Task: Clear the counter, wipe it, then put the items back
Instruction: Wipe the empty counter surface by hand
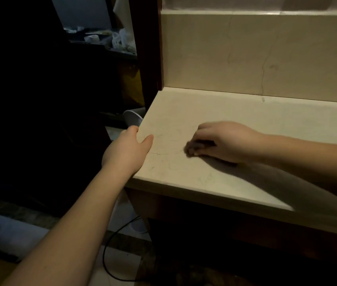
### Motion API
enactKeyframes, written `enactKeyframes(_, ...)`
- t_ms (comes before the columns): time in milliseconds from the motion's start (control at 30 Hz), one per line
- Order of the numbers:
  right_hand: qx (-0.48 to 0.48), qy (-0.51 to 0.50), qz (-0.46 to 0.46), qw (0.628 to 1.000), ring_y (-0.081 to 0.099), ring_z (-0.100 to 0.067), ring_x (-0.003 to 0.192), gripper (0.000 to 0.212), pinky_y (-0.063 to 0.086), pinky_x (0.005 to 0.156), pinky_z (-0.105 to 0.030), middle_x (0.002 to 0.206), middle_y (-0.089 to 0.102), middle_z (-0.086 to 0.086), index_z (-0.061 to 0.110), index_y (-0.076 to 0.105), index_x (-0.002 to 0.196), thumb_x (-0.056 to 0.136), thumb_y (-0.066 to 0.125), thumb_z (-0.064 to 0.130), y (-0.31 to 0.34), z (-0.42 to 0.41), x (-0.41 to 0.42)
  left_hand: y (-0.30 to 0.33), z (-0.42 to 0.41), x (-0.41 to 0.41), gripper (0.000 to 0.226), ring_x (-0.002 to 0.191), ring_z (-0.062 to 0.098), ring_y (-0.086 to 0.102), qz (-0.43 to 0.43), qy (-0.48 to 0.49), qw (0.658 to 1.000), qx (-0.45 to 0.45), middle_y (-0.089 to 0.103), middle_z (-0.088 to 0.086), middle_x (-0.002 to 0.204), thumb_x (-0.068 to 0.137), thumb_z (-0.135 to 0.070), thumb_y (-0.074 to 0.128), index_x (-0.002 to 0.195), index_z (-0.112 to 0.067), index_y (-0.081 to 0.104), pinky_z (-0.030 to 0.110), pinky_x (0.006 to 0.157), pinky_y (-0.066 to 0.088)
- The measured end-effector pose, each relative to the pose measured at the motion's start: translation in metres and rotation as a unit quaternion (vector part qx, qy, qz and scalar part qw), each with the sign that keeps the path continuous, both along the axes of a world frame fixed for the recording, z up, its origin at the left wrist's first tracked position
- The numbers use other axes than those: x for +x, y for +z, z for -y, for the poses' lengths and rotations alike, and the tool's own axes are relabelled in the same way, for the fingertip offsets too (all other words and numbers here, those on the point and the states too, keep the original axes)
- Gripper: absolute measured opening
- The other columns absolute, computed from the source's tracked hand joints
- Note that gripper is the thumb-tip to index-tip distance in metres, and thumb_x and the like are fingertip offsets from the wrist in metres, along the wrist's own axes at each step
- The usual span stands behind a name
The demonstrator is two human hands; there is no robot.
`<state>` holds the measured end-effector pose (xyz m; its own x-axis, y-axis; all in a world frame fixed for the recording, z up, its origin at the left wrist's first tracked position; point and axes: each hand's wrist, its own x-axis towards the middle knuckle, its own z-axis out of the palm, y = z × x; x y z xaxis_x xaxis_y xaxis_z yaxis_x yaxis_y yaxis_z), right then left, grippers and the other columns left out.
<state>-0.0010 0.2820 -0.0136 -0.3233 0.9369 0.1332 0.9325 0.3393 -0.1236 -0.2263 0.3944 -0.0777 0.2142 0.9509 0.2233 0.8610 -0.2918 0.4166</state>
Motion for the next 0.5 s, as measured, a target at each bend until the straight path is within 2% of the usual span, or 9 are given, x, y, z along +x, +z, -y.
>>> enactKeyframes(67,0.004,0.094,-0.049,0.994,0.057,-0.018,0.086,0.017,0.045,0.064,-0.027,0.096,0.058,0.003,0.024,0.062,0.098,0.086,0.065,0.035,-0.005,0.026,-0.012,0.001,0.000,0.000,0.053,0.071,0.010,0.042,0.005,-0.003,1.000,-0.004,0.061,-0.004,0.112,0.086,-0.064,0.040,0.122,-0.028,0.052,0.023,0.048,0.027)
enactKeyframes(167,-0.017,0.175,-0.037,0.984,0.051,-0.010,0.079,0.014,0.033,0.054,-0.020,0.092,0.054,0.006,0.032,0.049,0.094,0.082,0.056,0.034,-0.010,0.054,-0.021,0.000,0.000,-0.001,0.050,0.066,0.007,0.041,0.012,-0.004,1.000,-0.004,0.061,-0.006,0.110,0.086,-0.063,0.041,0.121,-0.029,0.052,0.022,0.049,0.028)
enactKeyframes(233,0.001,0.133,-0.044,0.990,0.055,-0.014,0.083,0.014,0.039,0.057,-0.023,0.095,0.058,0.005,0.032,0.054,0.097,0.085,0.055,0.039,-0.009,0.040,-0.012,0.000,0.001,-0.001,0.050,0.064,0.005,0.039,0.009,-0.002,1.000,0.001,0.061,-0.006,0.110,0.087,-0.063,0.041,0.122,-0.029,0.052,0.022,0.048,0.028)
enactKeyframes(300,0.024,0.014,-0.031,0.999,0.058,-0.021,0.095,0.023,0.044,0.069,-0.029,0.103,0.061,0.002,0.025,0.063,0.105,0.089,0.059,0.040,-0.005,0.010,0.008,0.000,0.001,0.000,0.051,0.068,0.008,0.043,0.003,0.000,1.000,0.004,0.061,-0.005,0.111,0.087,-0.063,0.040,0.123,-0.029,0.051,0.022,0.049,0.029)
enactKeyframes(367,0.010,-0.095,0.013,0.995,0.056,-0.024,0.101,0.028,0.040,0.074,-0.031,0.107,0.060,0.000,0.019,0.063,0.111,0.091,0.059,0.038,0.001,-0.017,0.026,0.001,0.002,0.000,0.052,0.069,0.009,0.043,-0.001,0.002,1.000,0.002,0.061,-0.005,0.113,0.087,-0.063,0.040,0.124,-0.028,0.051,0.022,0.048,0.028)
enactKeyframes(433,0.005,-0.096,0.019,0.995,0.056,-0.023,0.099,0.028,0.039,0.074,-0.030,0.106,0.060,0.000,0.017,0.064,0.110,0.090,0.059,0.037,0.002,-0.020,0.027,0.001,0.002,0.000,0.051,0.064,0.005,0.039,-0.002,0.003,1.000,0.003,0.061,-0.005,0.113,0.088,-0.063,0.041,0.124,-0.028,0.051,0.022,0.048,0.027)
enactKeyframes(500,0.013,-0.015,-0.020,1.000,0.058,-0.020,0.093,0.026,0.043,0.072,-0.030,0.100,0.060,0.002,0.019,0.066,0.104,0.088,0.061,0.038,-0.002,0.000,0.013,0.001,0.002,0.001,0.050,0.061,0.002,0.036,-0.001,0.000,1.000,0.002,0.060,-0.005,0.111,0.088,-0.062,0.041,0.123,-0.028,0.052,0.022,0.048,0.027)
